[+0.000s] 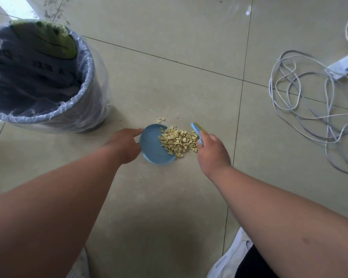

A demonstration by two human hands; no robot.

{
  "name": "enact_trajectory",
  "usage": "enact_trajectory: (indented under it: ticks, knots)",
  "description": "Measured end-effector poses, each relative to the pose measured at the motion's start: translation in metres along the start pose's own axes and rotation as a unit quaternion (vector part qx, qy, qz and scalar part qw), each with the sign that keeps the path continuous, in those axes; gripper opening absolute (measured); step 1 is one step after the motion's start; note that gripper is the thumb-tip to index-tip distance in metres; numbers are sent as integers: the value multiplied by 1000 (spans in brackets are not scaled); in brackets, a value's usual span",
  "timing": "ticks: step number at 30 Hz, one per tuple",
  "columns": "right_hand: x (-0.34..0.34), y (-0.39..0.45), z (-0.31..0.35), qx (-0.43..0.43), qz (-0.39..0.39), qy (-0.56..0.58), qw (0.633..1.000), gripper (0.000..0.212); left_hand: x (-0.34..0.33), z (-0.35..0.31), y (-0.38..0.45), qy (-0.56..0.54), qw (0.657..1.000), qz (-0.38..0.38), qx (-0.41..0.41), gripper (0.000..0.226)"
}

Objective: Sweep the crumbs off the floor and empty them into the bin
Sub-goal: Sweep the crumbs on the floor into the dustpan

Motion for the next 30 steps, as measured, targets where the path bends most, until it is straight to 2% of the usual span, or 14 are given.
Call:
enact_trajectory:
  ticks: [9,14,18,21,24,30]
  knots:
    - [-47,-26,73,132,45,-36,990,42,-5,-3,-2,-2,1000,0,0,64]
    - [-31,-33,74,157,16,-16,987,36,-7,0,-2,1,1000,1,-3,63]
    - [6,-15,32,106,-16,-3,994,39,-6,2,-3,4,1000,1,-4,61]
    - [34,-6,-25,23,-42,-36,998,40,-6,0,-4,7,1000,1,-4,61]
    - [43,-10,-69,-44,-32,-73,996,40,-8,0,-5,11,1000,6,-3,61]
    - [13,-30,-59,-56,10,-76,995,45,-11,-1,-6,17,1000,11,-4,61]
Point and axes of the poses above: each hand's wrist, its own y-axis towards the middle knuckle, its own x-axis out of the back of the hand, z = x × y, the point moved 8 cm from there along y, towards the middle knuckle, and after that the axes turned 1 degree about z, right-handed, at the moved point
